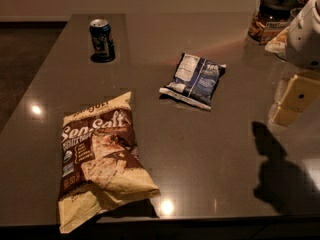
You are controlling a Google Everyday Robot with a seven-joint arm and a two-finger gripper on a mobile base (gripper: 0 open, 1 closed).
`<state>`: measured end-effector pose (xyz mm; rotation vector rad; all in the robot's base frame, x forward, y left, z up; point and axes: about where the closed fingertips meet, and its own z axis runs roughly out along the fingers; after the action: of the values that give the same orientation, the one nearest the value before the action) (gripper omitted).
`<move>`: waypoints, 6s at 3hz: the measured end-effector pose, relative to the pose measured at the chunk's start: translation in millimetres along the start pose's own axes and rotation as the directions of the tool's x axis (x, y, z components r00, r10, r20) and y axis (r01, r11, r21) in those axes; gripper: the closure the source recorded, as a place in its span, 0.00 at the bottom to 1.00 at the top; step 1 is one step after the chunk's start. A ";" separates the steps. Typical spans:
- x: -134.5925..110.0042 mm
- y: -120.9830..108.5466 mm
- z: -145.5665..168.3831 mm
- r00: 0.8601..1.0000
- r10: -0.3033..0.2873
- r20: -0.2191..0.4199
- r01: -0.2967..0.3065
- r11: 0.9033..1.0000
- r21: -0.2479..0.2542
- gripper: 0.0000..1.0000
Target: Move brown chip bag near blue chip bag
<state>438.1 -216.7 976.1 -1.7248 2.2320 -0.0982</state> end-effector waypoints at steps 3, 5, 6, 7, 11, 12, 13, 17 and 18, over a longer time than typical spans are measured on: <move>-31.5 20.7 17.8 0.998 0.007 0.067 -0.005 0.999 -0.040 0.00; -67.5 62.0 46.1 0.991 0.003 0.136 0.015 0.991 -0.135 0.00; -69.7 65.6 50.1 0.990 0.004 0.142 0.016 0.990 -0.142 0.00; -71.0 67.0 48.6 0.987 0.022 0.158 0.002 0.989 -0.150 0.00; -168.7 113.8 83.8 0.928 0.135 0.347 -0.057 0.973 -0.224 0.00; -186.8 122.7 101.0 0.924 0.150 0.351 -0.064 0.967 -0.245 0.00; -206.0 142.9 123.3 0.938 0.142 0.318 -0.048 0.957 -0.285 0.00; -196.6 144.3 117.7 0.960 0.122 0.253 -0.051 0.962 -0.269 0.79; -154.6 121.6 95.2 0.953 0.193 0.233 -0.147 0.969 -0.200 0.99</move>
Offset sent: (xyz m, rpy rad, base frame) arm -0.0055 0.0282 -0.0135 0.0472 0.0100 0.0185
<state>386.7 -23.4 888.1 -1.5208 2.2425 0.3538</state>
